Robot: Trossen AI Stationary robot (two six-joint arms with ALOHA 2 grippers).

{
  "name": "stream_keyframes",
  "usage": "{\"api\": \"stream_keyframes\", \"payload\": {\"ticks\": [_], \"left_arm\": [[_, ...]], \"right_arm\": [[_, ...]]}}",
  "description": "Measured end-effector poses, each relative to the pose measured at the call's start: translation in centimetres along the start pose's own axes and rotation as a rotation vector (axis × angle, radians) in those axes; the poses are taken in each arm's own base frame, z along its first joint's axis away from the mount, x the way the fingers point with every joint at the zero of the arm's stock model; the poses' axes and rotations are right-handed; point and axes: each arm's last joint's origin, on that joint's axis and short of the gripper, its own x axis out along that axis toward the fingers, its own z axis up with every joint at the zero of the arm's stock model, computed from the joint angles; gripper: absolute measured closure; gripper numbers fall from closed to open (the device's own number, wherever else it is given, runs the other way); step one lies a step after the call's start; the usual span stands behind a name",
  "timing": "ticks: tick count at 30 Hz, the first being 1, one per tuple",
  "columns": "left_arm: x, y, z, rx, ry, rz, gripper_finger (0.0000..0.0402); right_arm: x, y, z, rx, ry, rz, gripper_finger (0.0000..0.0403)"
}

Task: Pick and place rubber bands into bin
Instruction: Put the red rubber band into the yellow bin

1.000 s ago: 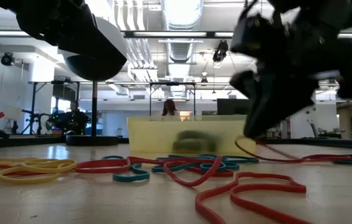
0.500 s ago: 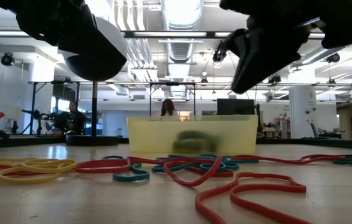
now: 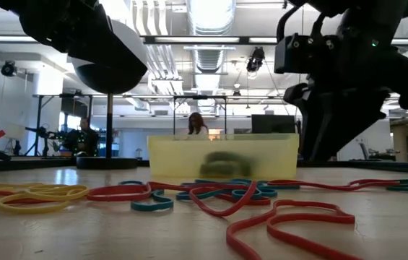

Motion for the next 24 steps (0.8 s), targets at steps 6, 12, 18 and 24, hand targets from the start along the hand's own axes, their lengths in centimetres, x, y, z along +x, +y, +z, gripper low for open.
{"api": "stream_keyframes", "payload": {"ticks": [6,12,18,24], "left_arm": [[0.0,0.0,0.0,-0.001,0.000,0.000,0.0318],[0.0,0.0,0.0,-0.002,0.000,0.000,0.0318],[0.0,0.0,0.0,-0.001,0.000,0.000,0.0318],[0.0,0.0,0.0,-0.001,0.000,0.000,0.0318]], "right_arm": [[0.6,-0.4,-0.3,0.022,-0.012,0.048,0.0234],[0.8,-0.6,-0.1,0.052,-0.023,0.076,0.0209],[0.9,-0.6,-0.1,0.071,-0.015,0.107,0.0198],[2.7,-0.2,-0.4,0.079,0.026,0.139,0.0197]]}}
